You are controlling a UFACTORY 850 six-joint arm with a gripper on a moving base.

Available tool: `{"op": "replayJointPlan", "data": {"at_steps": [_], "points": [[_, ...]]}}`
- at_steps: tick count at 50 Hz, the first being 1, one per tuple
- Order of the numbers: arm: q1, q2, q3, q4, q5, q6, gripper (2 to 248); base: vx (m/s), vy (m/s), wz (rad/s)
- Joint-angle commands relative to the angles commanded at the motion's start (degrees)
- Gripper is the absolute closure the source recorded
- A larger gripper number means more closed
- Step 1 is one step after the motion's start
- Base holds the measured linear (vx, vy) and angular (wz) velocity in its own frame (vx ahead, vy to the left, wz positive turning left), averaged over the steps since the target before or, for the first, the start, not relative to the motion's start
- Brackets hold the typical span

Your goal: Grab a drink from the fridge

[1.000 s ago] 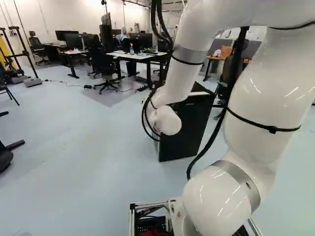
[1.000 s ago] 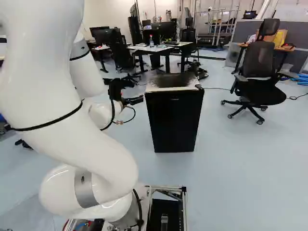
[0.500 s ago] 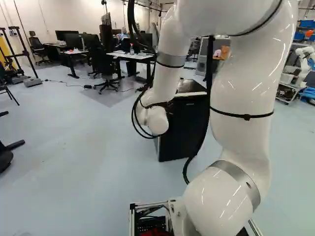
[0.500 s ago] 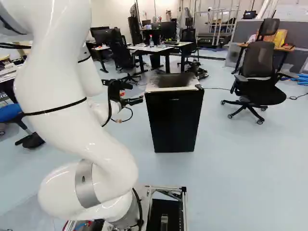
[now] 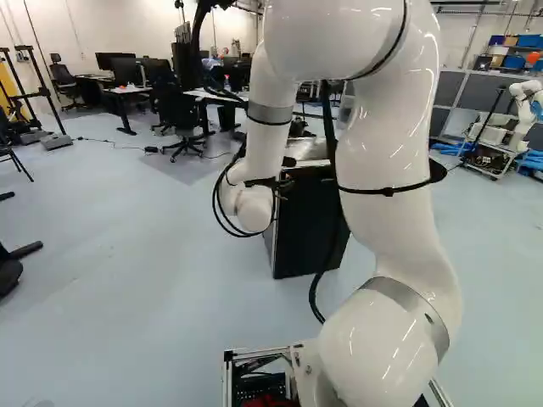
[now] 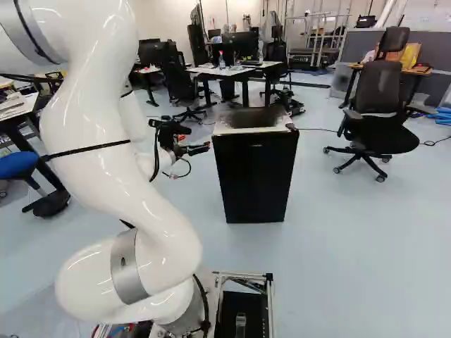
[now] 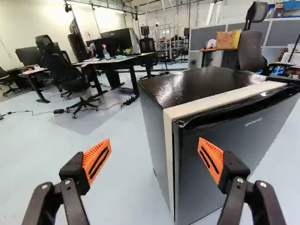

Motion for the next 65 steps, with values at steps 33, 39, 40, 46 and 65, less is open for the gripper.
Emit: {"op": "replayJointPlan", "data": {"at_steps": [33,39,40,46,65], "points": [[2.4,-6.5,-6.8,12.6,5.0,0.0,3,0.000,0.000,0.000],[2.6,-7.1,-7.7,14.5,5.0,0.0,3,0.000,0.000,0.000],[2.6,-7.2,-7.8,14.9,5.0,0.0,3,0.000,0.000,0.000],[2.5,-7.7,-8.7,16.9,5.0,0.0,3,0.000,0.000,0.000],[2.1,-9.5,-11.6,21.6,5.0,0.0,3,0.000,0.000,0.000]]}}
